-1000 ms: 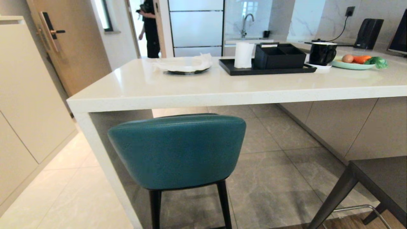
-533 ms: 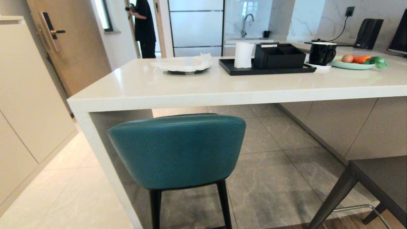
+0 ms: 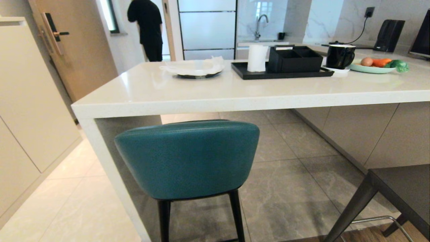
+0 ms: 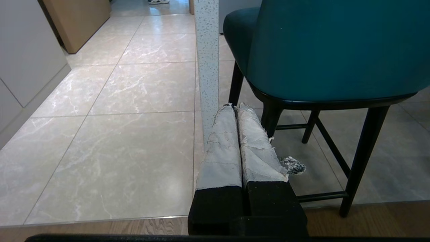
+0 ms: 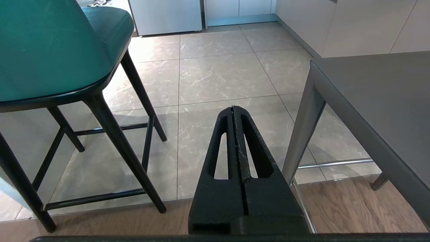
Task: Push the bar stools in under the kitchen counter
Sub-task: Pull the blue chair out from under the dining table
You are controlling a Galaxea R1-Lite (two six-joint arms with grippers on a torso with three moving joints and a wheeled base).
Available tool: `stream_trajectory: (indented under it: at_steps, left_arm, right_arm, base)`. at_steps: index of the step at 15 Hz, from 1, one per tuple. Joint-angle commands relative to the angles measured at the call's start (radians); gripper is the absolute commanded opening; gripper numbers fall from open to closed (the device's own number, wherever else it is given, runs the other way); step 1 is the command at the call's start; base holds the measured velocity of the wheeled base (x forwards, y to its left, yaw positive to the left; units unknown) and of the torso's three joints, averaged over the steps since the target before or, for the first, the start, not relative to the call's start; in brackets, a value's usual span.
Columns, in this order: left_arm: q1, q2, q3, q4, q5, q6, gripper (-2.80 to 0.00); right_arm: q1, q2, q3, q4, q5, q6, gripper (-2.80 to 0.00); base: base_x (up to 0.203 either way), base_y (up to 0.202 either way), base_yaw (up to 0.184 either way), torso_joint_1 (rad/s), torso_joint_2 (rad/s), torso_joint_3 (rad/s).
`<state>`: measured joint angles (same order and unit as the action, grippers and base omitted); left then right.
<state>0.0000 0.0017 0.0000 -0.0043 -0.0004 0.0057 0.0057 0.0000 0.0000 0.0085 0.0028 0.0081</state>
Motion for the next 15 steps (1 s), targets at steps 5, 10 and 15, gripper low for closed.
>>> stream_trajectory:
  at_steps: [5,10,15]
  left_arm:
    - [0.0,0.0,0.0,0.0,-0.001,0.001,-2.8]
    - [0.0,0.001,0.0,0.0,-0.001,0.002,-2.8]
    - [0.002,0.0,0.0,0.0,0.0,0.001,-2.8]
  right_arm:
    - [0.0,0.0,0.002,-0.001,-0.001,0.001,-2.8]
    - [0.0,0.0,0.002,-0.001,-0.001,0.003,-2.8]
    - [0.0,0.0,0.002,-0.001,-0.001,0.003,-2.8]
  base:
    - [0.0,0.0,0.0,0.0,0.0,0.0]
    - [0.0,0.0,0.0,0.0,0.0,0.0]
    - [0.0,0.0,0.0,0.0,0.0,0.0]
